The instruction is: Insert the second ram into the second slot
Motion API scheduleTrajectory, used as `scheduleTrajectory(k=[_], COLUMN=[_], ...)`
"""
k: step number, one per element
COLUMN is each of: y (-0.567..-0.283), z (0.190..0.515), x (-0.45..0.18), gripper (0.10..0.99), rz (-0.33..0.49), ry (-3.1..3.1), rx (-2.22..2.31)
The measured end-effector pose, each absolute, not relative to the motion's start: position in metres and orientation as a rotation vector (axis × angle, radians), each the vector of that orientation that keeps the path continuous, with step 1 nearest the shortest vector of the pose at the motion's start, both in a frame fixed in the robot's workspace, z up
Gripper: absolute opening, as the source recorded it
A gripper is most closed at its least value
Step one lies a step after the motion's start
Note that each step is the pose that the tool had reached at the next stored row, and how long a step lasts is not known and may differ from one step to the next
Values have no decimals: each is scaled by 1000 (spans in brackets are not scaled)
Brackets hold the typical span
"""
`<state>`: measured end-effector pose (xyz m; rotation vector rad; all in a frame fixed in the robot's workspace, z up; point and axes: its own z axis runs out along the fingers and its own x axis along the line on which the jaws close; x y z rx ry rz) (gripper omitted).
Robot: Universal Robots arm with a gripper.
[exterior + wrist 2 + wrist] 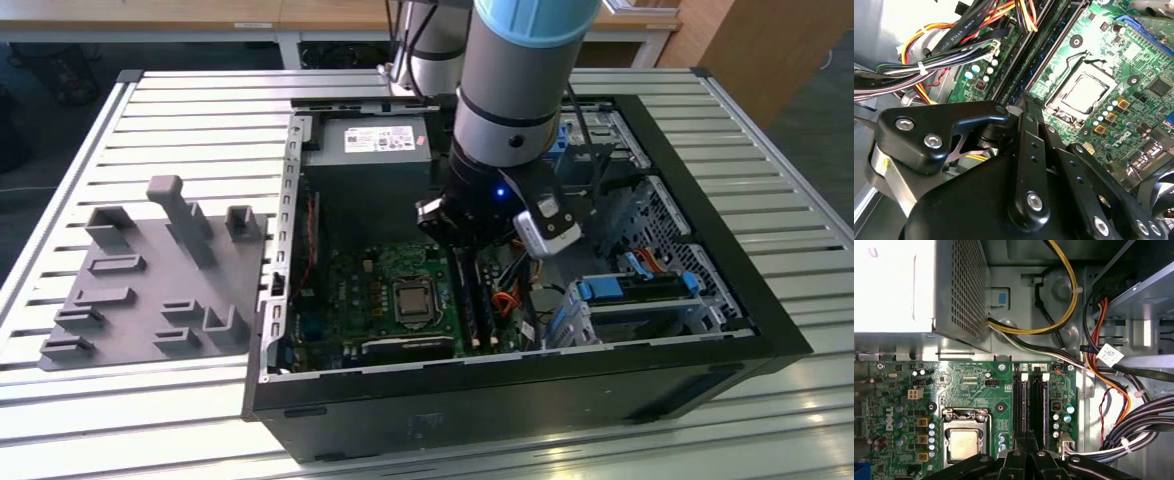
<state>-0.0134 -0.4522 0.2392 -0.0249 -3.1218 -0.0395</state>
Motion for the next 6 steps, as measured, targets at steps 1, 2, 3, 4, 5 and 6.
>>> scheduleTrajectory(k=[1, 2, 3, 4, 5, 6], y=[-452, -452, -452, -452, -452, -452], z=[239, 239, 239, 239, 239, 239], x=[-13, -13, -13, -13, -13, -13], gripper=[106, 106, 106, 106, 106, 106], rz=[-41, -41, -41, -41, -41, -42], ry=[-3122, -3122, -3122, -3122, -3122, -3122], rx=[-25, -25, -25, -25, -25, -25])
